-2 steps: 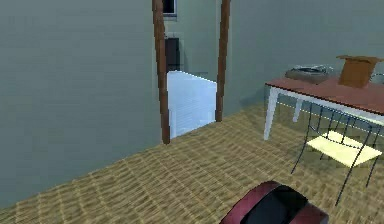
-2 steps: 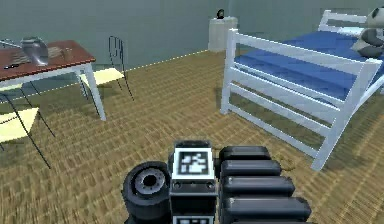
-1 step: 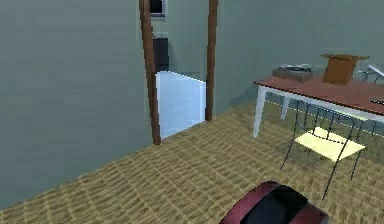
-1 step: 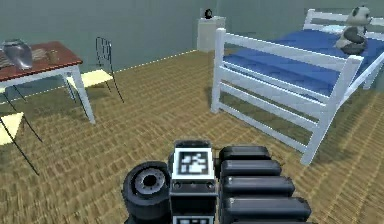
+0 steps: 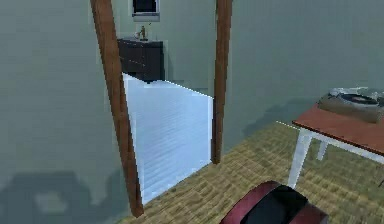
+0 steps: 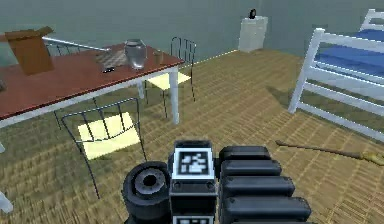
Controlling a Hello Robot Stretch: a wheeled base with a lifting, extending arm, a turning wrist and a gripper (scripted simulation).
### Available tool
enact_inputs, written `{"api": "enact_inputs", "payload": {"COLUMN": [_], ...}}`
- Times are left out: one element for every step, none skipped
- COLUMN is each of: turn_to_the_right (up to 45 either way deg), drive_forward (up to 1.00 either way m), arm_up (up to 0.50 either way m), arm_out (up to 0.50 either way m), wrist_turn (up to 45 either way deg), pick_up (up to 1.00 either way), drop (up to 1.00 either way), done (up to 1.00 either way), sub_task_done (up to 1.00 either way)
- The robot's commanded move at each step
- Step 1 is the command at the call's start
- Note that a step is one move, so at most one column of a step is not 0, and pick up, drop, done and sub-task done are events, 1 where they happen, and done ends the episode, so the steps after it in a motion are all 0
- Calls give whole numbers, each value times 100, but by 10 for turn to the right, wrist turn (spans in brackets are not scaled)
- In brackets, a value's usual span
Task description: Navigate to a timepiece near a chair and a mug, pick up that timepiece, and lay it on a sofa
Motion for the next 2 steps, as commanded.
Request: {"api": "enact_inputs", "payload": {"turn_to_the_right": [0,0], "drive_forward": [100,25], "arm_up": [0,0], "arm_out": [0,0], "wrist_turn": [0,0], "pick_up": [0,0], "drop": [0,0], "done": [0,0], "sub_task_done": [0,0]}}
